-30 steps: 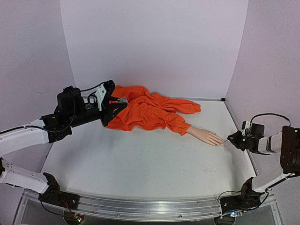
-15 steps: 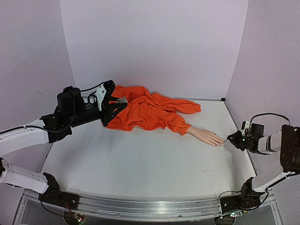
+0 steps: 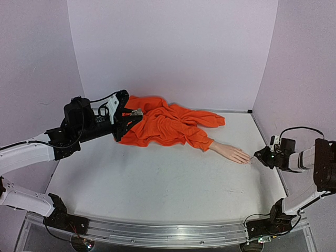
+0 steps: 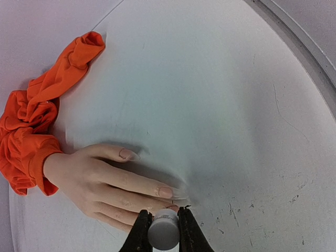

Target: Paint the nails

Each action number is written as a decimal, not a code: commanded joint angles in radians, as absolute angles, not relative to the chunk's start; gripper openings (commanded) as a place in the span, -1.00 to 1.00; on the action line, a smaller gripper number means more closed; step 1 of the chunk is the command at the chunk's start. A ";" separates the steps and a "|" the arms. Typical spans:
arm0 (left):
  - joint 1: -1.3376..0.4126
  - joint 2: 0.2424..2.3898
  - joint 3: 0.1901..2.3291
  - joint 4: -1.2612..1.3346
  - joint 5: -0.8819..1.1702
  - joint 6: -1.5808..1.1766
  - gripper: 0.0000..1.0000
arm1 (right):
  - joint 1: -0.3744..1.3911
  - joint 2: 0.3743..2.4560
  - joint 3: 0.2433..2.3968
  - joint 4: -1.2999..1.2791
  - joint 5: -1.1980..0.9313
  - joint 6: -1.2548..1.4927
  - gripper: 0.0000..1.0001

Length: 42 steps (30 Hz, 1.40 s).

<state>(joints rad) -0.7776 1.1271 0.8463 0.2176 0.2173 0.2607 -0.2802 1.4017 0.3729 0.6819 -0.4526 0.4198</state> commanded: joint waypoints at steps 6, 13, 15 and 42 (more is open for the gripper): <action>-0.773 1.119 0.863 0.278 0.235 0.250 -1.00 | -0.280 1.408 0.410 0.690 -0.468 0.423 -1.00; -0.773 1.120 0.864 0.278 0.235 0.250 -1.00 | -0.278 1.412 0.413 0.686 -0.463 0.425 -1.00; -0.773 1.120 0.862 0.278 0.235 0.251 -1.00 | -0.278 1.413 0.415 0.684 -0.463 0.423 -1.00; -0.773 1.118 0.864 0.278 0.235 0.250 -1.00 | -0.259 1.410 0.424 0.635 -0.426 0.416 -1.00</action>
<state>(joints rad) -0.7776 1.1271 0.8463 0.2176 0.2176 0.2607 -0.2668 1.4231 0.3908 0.6498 -0.4355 0.4194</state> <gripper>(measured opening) 0.218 0.163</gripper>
